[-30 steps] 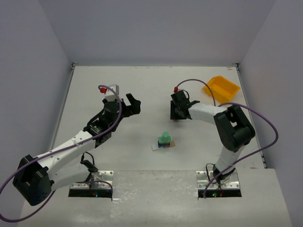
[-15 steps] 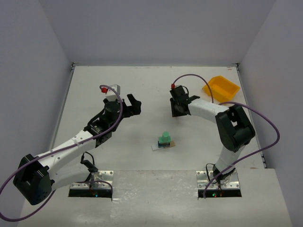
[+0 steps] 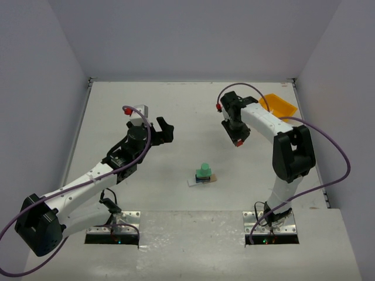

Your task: Build the wood block tower

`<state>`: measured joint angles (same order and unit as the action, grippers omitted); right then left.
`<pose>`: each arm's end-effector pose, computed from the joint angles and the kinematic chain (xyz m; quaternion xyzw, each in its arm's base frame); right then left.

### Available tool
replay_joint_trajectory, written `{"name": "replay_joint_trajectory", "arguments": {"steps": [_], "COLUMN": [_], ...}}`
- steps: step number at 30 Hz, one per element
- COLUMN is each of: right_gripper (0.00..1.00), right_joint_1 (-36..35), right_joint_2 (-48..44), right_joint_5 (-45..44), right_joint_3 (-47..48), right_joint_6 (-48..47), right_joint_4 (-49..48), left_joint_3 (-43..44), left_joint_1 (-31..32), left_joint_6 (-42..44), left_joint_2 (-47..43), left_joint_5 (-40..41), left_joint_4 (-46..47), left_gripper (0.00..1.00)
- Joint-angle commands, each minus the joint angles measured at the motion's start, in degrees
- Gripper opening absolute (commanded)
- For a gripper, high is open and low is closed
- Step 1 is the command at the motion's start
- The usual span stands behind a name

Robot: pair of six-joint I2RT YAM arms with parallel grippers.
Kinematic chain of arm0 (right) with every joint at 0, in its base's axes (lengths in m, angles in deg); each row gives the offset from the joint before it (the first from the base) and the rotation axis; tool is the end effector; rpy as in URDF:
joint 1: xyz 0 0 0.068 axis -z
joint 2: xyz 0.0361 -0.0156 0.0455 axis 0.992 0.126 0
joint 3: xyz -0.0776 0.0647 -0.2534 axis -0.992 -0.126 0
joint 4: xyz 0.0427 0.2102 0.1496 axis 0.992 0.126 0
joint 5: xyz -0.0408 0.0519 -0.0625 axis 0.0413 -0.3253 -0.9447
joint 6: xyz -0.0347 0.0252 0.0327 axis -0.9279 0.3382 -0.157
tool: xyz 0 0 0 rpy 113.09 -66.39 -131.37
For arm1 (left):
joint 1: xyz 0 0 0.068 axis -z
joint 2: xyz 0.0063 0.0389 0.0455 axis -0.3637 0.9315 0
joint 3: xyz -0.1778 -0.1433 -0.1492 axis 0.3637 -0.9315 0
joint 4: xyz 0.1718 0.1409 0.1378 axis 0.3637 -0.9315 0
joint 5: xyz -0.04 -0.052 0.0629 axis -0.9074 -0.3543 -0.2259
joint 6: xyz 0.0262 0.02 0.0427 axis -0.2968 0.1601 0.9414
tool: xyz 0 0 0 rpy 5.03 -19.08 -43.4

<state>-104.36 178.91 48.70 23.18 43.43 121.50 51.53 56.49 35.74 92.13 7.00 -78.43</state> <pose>0.3360 0.1245 0.2090 -0.1349 0.9793 -0.0836 0.1254 0.1973 -0.1228 0.2743 -0.0543 0.7904 -0.1723 0.5853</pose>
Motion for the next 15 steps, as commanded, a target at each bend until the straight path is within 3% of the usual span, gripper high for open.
{"name": "replay_joint_trajectory", "arguments": {"steps": [1, 6, 15], "right_gripper": [0.08, 0.09, 0.14], "right_joint_1": [-0.51, -0.20, -0.03], "right_joint_2": [-1.46, 1.15, 13.17], "right_joint_5": [-1.70, -0.46, 0.65], "right_joint_3": [-2.62, -5.22, 0.24], "right_joint_6": [-5.46, -8.59, -10.89], "right_joint_4": [11.13, 13.61, 14.30], "left_joint_3": [-0.25, -0.42, -0.34], "left_joint_1": [-0.13, -0.17, -0.18], "left_joint_6": [1.21, 1.39, 1.71], "left_joint_2": [-0.98, -1.11, -1.17], "left_joint_5": [0.68, 0.08, 0.84], "left_joint_4": [2.24, 2.54, 2.22], "left_gripper": [1.00, 1.00, 1.00]}}
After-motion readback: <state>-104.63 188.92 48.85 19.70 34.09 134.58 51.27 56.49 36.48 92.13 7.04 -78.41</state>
